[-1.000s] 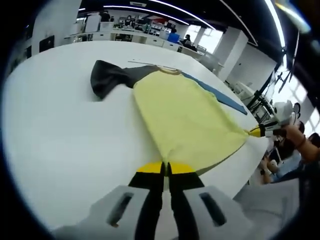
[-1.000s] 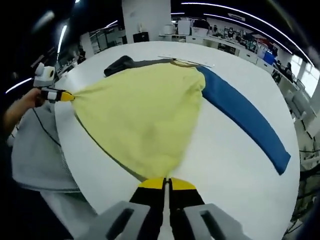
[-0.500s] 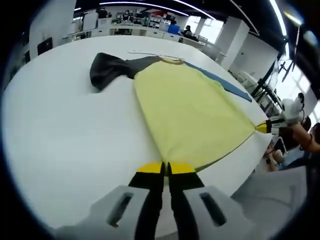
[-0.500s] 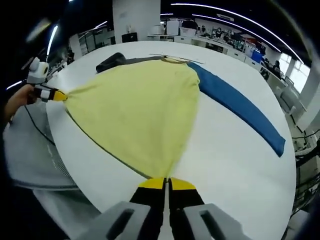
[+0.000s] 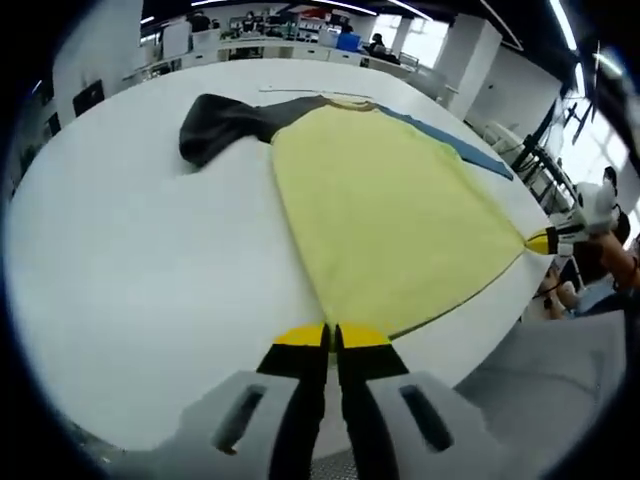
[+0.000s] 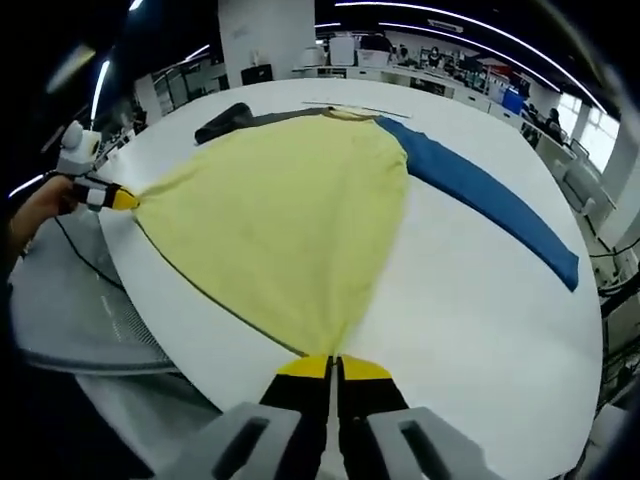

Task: Fold the garment on the visible template until the final outline fits inside the template.

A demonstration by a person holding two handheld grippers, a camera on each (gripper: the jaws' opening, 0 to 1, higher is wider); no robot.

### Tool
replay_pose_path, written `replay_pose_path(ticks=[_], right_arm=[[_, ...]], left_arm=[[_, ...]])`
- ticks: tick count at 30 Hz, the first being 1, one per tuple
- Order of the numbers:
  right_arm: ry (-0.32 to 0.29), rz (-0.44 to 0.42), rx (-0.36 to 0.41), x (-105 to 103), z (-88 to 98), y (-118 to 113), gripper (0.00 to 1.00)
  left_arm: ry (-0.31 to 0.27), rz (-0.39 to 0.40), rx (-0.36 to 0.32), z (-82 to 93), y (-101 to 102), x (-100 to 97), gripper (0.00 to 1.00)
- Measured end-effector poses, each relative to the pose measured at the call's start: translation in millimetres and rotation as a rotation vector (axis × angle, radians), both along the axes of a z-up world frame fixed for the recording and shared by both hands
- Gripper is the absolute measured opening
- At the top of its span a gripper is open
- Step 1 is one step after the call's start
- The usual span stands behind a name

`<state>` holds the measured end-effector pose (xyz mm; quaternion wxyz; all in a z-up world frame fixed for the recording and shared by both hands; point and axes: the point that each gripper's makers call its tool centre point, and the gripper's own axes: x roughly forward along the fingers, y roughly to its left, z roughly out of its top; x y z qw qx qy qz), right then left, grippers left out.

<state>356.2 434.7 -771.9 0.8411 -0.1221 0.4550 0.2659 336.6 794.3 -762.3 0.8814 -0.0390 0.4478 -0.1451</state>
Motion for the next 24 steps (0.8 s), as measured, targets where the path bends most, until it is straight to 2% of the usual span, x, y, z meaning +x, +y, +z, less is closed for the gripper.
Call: replay_pose_path(ticks=[10,18,20,24], right_arm=[[0.018,-0.021,0.024,-7.7,-0.4,-0.1,0.00],[0.034,-0.023,0.044,-7.7,-0.5,1.0,0.00],[0.032,-0.040,0.060,-6.3,0.5,0.8,0.00],[0.031,-0.057,0.076,-5.5,2.7,-0.1,0.01]], left_arm=[[0.024,0.042,-0.019,-5.2,1.4,-7.8,0.00],[0.011,0.029,0.002,-5.8,1.7,-8.3,0.01],[0.010,0.024,0.009,-5.7,3.2,-8.4,0.03],[-0.011,0.026,0.008,-2.8,5.9,-8.9,0.17]])
